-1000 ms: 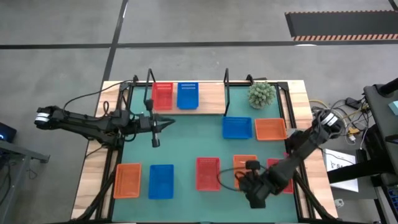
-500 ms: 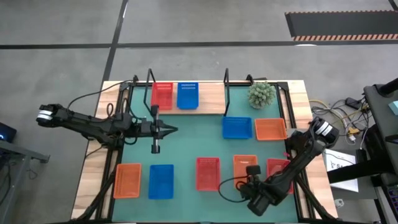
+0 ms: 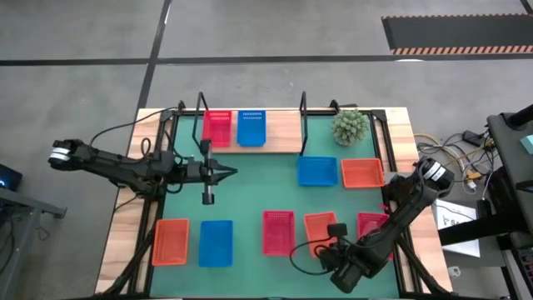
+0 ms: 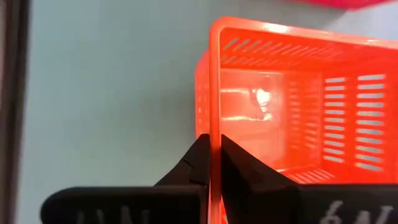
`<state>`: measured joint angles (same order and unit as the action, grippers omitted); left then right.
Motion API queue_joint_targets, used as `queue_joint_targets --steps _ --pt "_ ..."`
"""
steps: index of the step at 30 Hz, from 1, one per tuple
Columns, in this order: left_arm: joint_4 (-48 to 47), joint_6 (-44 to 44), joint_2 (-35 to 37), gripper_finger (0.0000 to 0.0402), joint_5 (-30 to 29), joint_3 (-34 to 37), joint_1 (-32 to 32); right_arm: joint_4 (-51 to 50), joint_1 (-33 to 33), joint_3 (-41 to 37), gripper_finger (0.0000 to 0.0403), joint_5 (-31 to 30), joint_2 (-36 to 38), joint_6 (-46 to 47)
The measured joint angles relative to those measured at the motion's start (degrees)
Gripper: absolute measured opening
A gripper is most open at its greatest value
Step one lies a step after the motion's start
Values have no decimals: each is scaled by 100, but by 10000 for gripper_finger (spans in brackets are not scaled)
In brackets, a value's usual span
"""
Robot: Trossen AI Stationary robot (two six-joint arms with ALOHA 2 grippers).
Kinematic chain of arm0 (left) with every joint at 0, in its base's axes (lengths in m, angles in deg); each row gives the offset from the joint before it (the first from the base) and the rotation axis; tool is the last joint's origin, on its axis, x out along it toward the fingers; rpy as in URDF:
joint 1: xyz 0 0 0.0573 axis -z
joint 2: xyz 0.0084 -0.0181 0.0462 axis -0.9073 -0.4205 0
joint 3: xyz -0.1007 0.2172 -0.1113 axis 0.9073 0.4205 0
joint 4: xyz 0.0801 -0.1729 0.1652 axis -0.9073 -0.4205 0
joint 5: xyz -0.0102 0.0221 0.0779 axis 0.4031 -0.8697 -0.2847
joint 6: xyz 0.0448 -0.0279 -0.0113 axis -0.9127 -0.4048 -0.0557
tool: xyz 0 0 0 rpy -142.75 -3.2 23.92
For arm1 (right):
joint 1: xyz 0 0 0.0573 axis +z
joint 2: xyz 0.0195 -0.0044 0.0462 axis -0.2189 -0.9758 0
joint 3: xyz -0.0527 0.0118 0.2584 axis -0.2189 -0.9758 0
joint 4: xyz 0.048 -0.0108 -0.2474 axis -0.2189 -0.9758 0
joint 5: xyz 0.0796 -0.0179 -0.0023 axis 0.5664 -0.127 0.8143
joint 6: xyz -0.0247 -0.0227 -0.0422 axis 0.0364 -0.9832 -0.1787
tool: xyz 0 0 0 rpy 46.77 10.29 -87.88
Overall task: Stack baskets on shelf by color
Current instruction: Put the bottom right orange bin on the shelf
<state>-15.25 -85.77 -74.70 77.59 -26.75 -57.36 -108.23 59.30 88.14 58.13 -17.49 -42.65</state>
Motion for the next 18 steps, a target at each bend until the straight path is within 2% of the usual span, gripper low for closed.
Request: queue_joint_targets --steps 5,9,14,18 --pt "24 -349 159 0 -44 -10 -4 -700 -176 835 9 -335 0 -185" --pt "17 -599 329 0 -99 5 -7 -877 -415 1490 9 -617 0 -602" --pt "-30 -701 431 0 -188 122 -17 -810 -1012 2093 9 -1231 0 -1248" --pt "-157 -712 534 0 -191 136 -17 -810 -1635 2415 9 -1313 0 -2000"
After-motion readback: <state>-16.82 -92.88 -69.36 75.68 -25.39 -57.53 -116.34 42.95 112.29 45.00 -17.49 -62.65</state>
